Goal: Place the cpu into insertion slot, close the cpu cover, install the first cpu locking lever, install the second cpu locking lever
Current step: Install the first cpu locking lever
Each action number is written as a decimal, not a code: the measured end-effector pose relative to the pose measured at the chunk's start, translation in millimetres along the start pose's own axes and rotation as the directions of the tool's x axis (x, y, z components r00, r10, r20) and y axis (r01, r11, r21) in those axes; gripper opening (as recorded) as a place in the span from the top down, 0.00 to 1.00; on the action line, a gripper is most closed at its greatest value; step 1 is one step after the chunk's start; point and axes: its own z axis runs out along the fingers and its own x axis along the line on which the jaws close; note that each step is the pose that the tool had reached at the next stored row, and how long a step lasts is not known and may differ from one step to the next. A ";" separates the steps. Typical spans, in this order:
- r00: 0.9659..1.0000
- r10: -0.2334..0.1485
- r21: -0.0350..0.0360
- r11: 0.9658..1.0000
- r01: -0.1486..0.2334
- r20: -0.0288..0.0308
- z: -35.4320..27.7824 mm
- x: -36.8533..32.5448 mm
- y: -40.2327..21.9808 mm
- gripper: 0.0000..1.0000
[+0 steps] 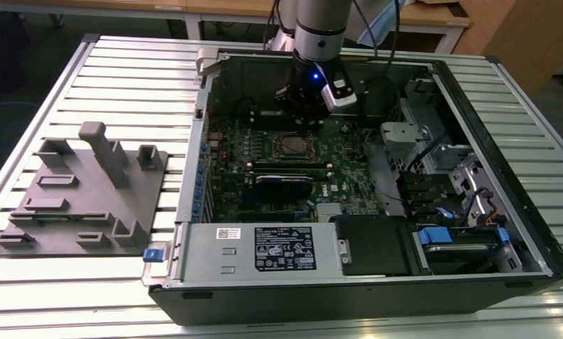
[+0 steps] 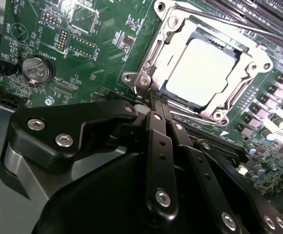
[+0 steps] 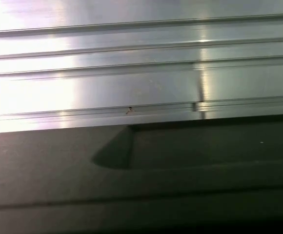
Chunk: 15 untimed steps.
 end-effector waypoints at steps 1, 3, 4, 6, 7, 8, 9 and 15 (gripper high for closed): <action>1.000 0.000 0.002 1.000 0.000 0.000 0.3 0.0 0.0 0.89; 1.000 0.000 0.006 1.000 0.000 0.000 1.0 0.0 0.0 0.89; 1.000 0.000 0.008 1.000 0.000 0.001 1.4 0.0 0.0 0.89; 1.000 0.000 0.012 1.000 0.000 0.001 2.4 0.0 0.0 0.89; 1.000 0.000 0.014 1.000 0.000 0.001 2.8 0.0 -0.1 0.89; 1.000 0.000 0.015 1.000 0.000 0.001 3.3 0.0 -0.1 0.89; 1.000 0.000 0.017 1.000 0.000 0.001 3.8 0.0 0.0 0.89; 1.000 0.000 0.022 1.000 0.000 0.002 5.9 -0.1 0.0 0.89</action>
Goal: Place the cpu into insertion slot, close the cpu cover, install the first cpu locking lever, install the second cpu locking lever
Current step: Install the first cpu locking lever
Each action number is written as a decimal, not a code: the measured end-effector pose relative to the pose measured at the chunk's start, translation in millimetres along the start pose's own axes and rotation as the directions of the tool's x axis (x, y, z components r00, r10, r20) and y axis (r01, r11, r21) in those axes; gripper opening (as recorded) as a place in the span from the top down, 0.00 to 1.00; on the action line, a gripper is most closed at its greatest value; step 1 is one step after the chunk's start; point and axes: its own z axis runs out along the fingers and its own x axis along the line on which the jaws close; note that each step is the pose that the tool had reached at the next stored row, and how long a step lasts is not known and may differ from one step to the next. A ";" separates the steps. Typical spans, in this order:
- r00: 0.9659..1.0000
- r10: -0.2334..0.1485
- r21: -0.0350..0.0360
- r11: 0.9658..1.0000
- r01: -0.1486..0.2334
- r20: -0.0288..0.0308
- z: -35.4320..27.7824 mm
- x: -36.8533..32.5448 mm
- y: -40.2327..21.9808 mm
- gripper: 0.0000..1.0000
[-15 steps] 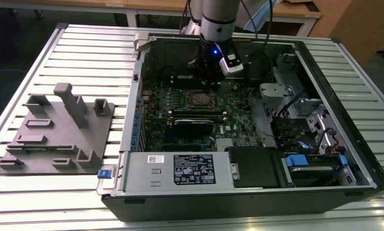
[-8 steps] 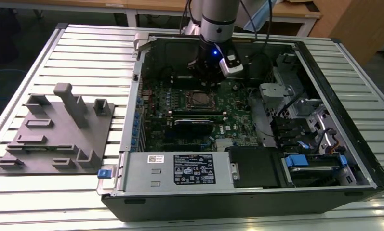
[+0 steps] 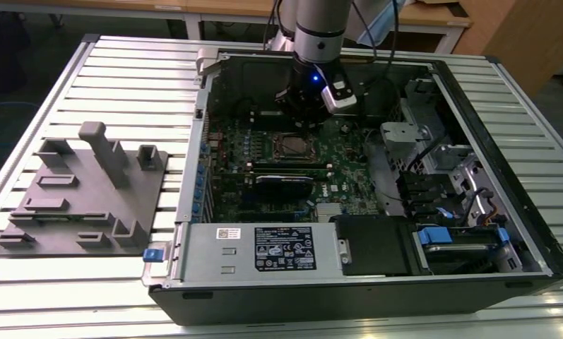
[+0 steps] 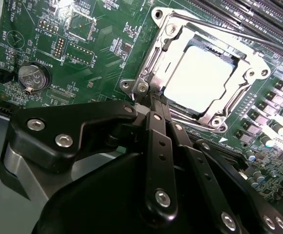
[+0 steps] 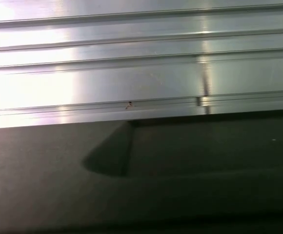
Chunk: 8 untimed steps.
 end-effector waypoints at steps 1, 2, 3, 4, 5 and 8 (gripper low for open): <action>1.000 0.000 0.000 1.000 0.000 0.000 0.0 0.0 0.0 0.89; 1.000 0.000 0.001 1.000 0.000 0.000 -0.3 0.0 0.0 0.89; 1.000 0.000 0.001 1.000 0.000 0.000 -1.0 0.0 0.0 0.89; 1.000 0.000 -0.001 1.000 0.000 0.000 -1.8 0.0 0.0 0.89; 1.000 0.000 -0.002 1.000 0.000 0.001 -3.3 -0.2 0.1 0.89; 1.000 0.000 -0.001 1.000 0.000 0.000 -7.6 -0.1 -0.3 0.89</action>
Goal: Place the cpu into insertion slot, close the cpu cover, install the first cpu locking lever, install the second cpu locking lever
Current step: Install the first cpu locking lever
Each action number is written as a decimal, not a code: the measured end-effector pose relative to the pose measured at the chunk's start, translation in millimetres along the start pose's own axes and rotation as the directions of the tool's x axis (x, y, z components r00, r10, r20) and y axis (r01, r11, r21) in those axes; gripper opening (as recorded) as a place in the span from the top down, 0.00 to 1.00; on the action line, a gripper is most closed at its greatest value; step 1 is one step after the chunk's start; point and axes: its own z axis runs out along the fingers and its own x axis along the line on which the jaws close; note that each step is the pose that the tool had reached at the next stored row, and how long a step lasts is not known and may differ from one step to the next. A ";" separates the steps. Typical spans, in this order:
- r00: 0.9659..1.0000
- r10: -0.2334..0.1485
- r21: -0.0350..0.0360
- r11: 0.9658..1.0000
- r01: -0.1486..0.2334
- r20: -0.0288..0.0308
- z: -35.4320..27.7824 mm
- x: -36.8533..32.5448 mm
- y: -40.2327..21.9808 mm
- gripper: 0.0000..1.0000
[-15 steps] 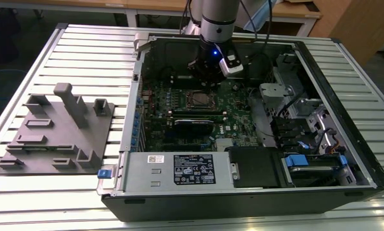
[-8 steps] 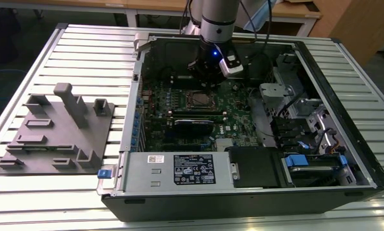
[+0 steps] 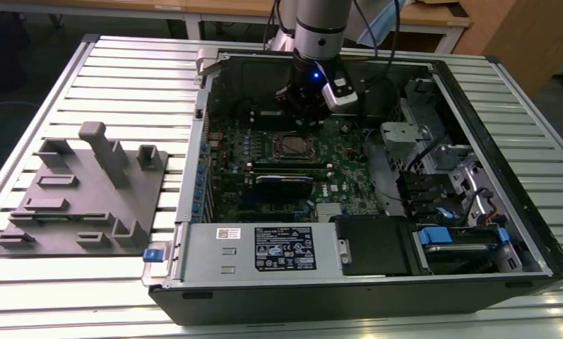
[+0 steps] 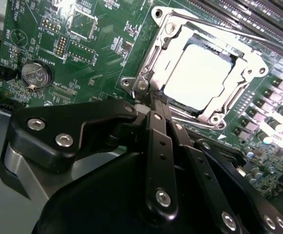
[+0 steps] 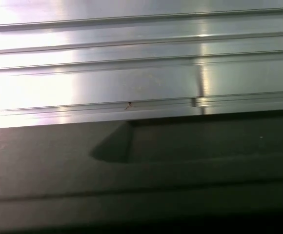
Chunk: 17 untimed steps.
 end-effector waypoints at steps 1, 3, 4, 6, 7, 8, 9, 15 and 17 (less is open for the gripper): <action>1.000 0.000 -0.001 1.000 0.000 0.000 -0.3 0.1 0.0 0.89; 1.000 0.000 -0.003 1.000 0.000 0.000 -0.5 1.1 -0.1 0.89; 1.000 0.000 -0.004 1.000 0.000 0.000 -0.6 2.2 -0.2 0.89; 1.000 0.000 -0.008 1.000 0.000 0.000 -0.6 5.6 -0.5 0.89; 1.000 0.000 -0.010 1.000 0.000 0.000 -0.7 7.9 -0.7 0.89; 1.000 0.000 -0.013 1.000 0.000 0.000 -0.7 10.4 -0.9 0.89; 1.000 0.000 -0.016 1.000 0.000 0.000 -0.7 12.6 -1.1 0.89; 1.000 0.001 -0.035 0.999 -0.001 0.002 -0.9 23.5 -2.0 0.89; 1.000 0.001 -0.039 0.999 -0.001 0.002 -0.9 25.0 -2.1 0.89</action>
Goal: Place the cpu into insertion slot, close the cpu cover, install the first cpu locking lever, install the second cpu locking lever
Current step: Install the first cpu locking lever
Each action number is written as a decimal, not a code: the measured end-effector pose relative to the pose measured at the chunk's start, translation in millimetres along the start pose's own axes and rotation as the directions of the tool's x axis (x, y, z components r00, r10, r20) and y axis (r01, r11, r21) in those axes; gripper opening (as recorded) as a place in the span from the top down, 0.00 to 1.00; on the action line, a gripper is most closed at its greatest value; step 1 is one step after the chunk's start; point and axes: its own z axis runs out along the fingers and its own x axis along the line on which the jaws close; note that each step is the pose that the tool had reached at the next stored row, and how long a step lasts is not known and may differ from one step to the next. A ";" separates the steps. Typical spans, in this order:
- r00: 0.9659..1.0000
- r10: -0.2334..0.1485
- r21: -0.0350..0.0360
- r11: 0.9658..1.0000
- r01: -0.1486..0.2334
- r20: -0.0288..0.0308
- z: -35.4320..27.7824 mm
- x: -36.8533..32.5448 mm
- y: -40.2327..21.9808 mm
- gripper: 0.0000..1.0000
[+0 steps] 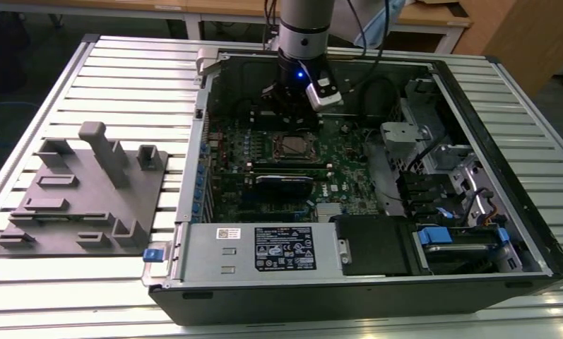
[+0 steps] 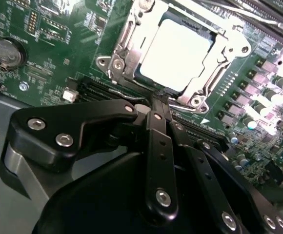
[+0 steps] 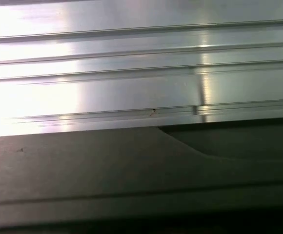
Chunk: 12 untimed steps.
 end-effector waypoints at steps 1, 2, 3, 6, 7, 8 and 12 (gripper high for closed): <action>1.000 0.000 -0.001 1.000 0.000 0.000 0.0 0.3 0.0 0.89; 1.000 0.000 -0.002 1.000 0.000 0.000 0.0 0.4 0.0 0.89; 1.000 -0.001 -0.002 1.000 0.001 0.000 0.0 0.5 0.0 0.89; 1.000 -0.002 -0.002 1.000 0.002 0.000 -0.3 0.7 0.3 0.89; 1.000 -0.003 -0.002 1.000 0.003 0.000 -0.5 0.7 0.5 0.89; 1.000 -0.004 -0.002 1.000 0.004 0.000 -0.7 0.7 0.5 0.89; 1.000 -0.006 -0.002 1.000 0.006 0.001 -1.4 0.7 0.6 0.89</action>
